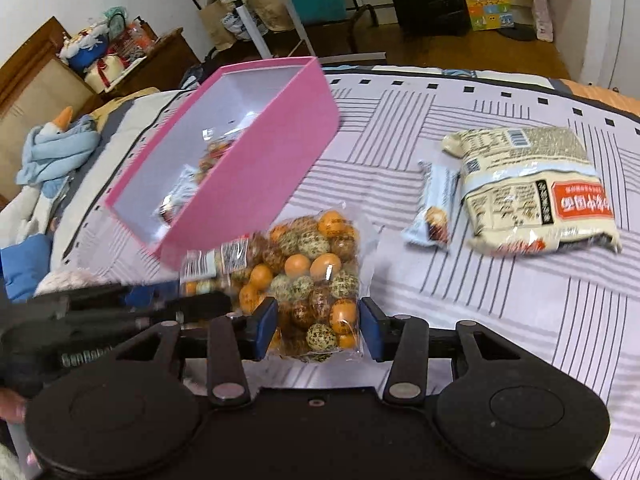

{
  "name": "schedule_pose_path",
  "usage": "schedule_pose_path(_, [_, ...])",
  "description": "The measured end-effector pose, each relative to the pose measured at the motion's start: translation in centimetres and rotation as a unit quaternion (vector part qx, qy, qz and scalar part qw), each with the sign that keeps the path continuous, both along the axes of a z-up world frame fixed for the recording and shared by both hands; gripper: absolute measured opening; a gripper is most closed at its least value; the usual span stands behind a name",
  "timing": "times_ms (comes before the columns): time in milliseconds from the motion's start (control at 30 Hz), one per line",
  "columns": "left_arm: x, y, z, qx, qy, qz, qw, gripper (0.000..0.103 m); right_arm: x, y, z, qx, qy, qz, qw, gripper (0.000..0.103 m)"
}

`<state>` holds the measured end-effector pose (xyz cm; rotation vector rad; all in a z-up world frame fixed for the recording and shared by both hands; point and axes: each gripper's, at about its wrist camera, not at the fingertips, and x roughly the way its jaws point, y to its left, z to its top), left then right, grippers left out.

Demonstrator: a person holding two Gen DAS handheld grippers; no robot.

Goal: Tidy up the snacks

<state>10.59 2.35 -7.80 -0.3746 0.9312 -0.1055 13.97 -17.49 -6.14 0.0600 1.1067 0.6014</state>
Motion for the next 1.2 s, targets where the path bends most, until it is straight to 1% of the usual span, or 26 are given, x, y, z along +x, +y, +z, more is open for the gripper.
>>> schedule_pose_path(100, [-1.0,0.6,1.9,0.012,-0.017,-0.011,0.9997,0.047,-0.9,0.4,0.5,0.007,0.02,-0.01,1.0,0.051])
schedule_pose_path(167, [-1.5,1.0,3.2,0.017,-0.026,-0.02,0.9993,0.047,-1.7,0.8,1.1,0.014,0.016,-0.01,1.0,0.051])
schedule_pose_path(267, [-2.2,1.4,4.7,0.036,-0.042,-0.029,0.998,0.047,-2.8,1.4,2.6,0.013,-0.004,-0.008,1.0,0.051])
schedule_pose_path(367, [-2.9,1.9,6.2,0.047,-0.055,-0.036,0.9967,0.047,-3.5,2.2,4.2,0.008,-0.018,-0.009,1.0,0.051])
schedule_pose_path(467, [-3.4,2.7,7.6,0.047,-0.067,-0.037,0.9959,0.047,-4.0,3.0,5.8,0.009,-0.028,-0.01,1.0,0.051])
schedule_pose_path(600, [-3.5,4.6,9.4,0.041,-0.082,-0.036,0.9951,0.047,-3.9,4.6,7.9,0.027,-0.066,-0.008,0.997,0.051])
schedule_pose_path(700, [-2.9,6.4,10.3,0.044,-0.087,-0.029,0.9948,0.047,-2.9,6.7,8.4,0.031,-0.075,0.001,0.997,0.05])
schedule_pose_path(800, [-2.2,8.6,10.8,0.046,-0.095,-0.012,0.9943,0.047,-1.5,9.3,8.0,0.036,-0.066,0.009,0.997,0.05])
schedule_pose_path(933, [-0.9,11.5,10.6,0.067,-0.092,0.017,0.9933,0.047,0.3,12.8,6.6,0.042,-0.052,0.016,0.998,0.05])
schedule_pose_path(1033, [0.4,13.5,9.8,0.077,-0.081,0.036,0.9931,0.047,1.6,14.8,4.9,0.047,-0.029,0.013,0.998,0.05])
schedule_pose_path(1200, [3.3,16.0,7.1,0.087,-0.051,0.039,0.9941,0.047,3.3,16.6,1.7,0.047,0.015,-0.006,0.999,0.05])
